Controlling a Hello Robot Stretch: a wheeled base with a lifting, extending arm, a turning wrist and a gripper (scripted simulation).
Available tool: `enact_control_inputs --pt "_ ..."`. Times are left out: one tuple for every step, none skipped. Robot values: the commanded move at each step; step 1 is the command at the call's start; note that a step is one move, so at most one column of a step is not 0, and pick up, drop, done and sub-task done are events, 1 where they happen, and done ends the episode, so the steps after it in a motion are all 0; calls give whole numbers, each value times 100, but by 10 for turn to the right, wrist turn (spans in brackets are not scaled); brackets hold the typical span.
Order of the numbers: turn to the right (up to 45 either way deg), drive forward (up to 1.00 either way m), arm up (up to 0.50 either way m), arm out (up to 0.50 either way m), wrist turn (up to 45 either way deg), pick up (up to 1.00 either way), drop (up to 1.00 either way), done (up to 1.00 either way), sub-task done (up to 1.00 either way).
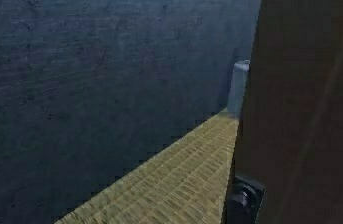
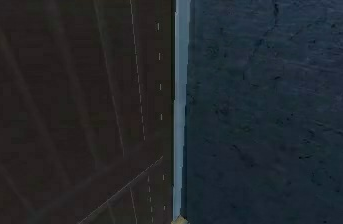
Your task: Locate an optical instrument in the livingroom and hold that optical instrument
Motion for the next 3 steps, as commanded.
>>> enact_control_inputs --pt "-270 0 0 0 0 0 0 0 0" --pt "0 50 0 0 0 0 0 0 0" --pt "450 0 0 0 0 0 0 0 0"
